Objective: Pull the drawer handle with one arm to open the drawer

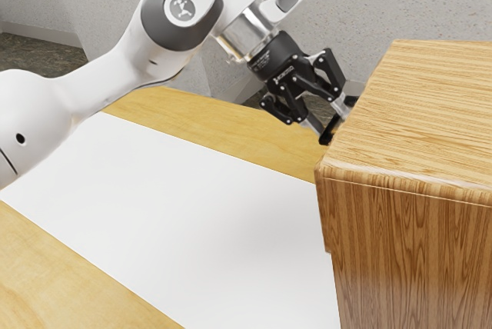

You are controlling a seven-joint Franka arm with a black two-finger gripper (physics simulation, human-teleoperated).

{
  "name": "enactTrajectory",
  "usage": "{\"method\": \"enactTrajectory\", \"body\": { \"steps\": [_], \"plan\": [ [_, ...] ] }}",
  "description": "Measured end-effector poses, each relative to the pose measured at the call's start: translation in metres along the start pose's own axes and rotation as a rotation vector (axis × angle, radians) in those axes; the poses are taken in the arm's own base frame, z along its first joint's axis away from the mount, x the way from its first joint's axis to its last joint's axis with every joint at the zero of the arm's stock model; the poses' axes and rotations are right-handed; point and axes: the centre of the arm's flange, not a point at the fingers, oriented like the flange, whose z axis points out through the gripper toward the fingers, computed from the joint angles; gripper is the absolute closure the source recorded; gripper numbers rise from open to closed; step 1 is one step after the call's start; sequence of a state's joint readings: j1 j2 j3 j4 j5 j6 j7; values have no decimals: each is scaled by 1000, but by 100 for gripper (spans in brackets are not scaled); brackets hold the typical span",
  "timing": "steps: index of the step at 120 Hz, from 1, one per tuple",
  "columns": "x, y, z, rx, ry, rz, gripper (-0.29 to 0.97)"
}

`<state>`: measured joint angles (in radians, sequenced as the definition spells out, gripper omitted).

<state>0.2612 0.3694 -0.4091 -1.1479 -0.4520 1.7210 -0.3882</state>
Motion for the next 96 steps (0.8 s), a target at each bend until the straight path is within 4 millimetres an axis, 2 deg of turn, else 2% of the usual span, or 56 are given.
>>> {"method": "enactTrajectory", "body": {
  "steps": [41,65,96],
  "plan": [
    [3,-14,-8,20,12,-28,53],
    [8,-35,-37,31,50,-64,56],
    [17,-68,-48,47,48,-117,57]
  ]
}}
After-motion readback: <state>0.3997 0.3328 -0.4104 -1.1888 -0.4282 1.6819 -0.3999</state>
